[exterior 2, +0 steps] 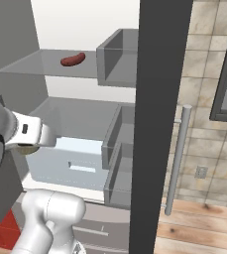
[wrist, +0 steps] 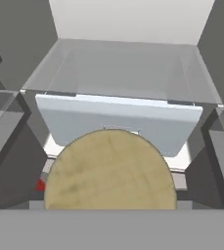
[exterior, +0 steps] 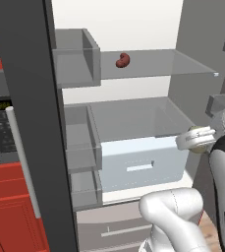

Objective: Retrieve the sausage and cheese from the fridge and place them on the cutting board on the counter.

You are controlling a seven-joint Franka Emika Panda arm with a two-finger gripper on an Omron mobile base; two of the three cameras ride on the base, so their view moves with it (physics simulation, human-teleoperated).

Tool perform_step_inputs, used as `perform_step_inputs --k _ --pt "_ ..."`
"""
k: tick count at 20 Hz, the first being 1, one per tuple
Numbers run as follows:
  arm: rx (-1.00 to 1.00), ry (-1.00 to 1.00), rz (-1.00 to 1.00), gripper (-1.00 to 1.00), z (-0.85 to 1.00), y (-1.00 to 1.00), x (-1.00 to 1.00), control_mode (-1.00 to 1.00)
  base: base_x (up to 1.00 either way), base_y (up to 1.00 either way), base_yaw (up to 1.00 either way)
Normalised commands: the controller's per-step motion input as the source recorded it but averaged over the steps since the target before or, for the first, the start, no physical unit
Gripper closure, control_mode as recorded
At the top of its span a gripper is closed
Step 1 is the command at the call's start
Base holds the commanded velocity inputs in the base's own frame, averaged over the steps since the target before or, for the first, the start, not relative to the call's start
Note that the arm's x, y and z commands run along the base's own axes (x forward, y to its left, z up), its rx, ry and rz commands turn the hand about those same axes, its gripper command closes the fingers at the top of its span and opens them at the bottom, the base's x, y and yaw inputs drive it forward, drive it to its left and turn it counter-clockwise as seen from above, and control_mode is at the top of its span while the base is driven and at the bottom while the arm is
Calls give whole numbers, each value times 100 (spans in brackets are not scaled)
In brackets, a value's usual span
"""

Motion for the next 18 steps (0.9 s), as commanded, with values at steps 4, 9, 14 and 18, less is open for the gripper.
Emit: perform_step_inputs --k 4,9,14,18 --pt "0 0 -20 100 0 0 -21 -100 0 0 0" --pt "0 0 -11 100 3 -3 -3 -100 0 0 0" --pt "1 0 -1 100 0 -10 0 100 0 0 0" --pt "0 0 0 100 0 0 0 100 -3 -1 0"
